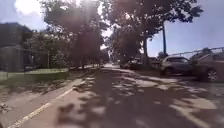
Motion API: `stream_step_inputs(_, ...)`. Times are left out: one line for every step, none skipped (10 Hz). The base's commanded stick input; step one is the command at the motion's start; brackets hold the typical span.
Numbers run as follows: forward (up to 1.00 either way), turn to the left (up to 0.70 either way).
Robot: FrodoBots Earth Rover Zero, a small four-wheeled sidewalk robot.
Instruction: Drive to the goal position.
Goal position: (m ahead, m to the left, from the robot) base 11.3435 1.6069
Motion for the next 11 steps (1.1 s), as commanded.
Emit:
stream_step_inputs(0.70,0.00)
stream_step_inputs(0.70,0.00)
stream_step_inputs(0.70,0.00)
stream_step_inputs(0.70,0.00)
stream_step_inputs(0.70,0.00)
stream_step_inputs(0.70,0.01)
stream_step_inputs(0.70,0.12)
stream_step_inputs(0.70,0.23)
stream_step_inputs(0.70,0.35)
stream_step_inputs(0.70,0.08)
stream_step_inputs(0.70,0.00)
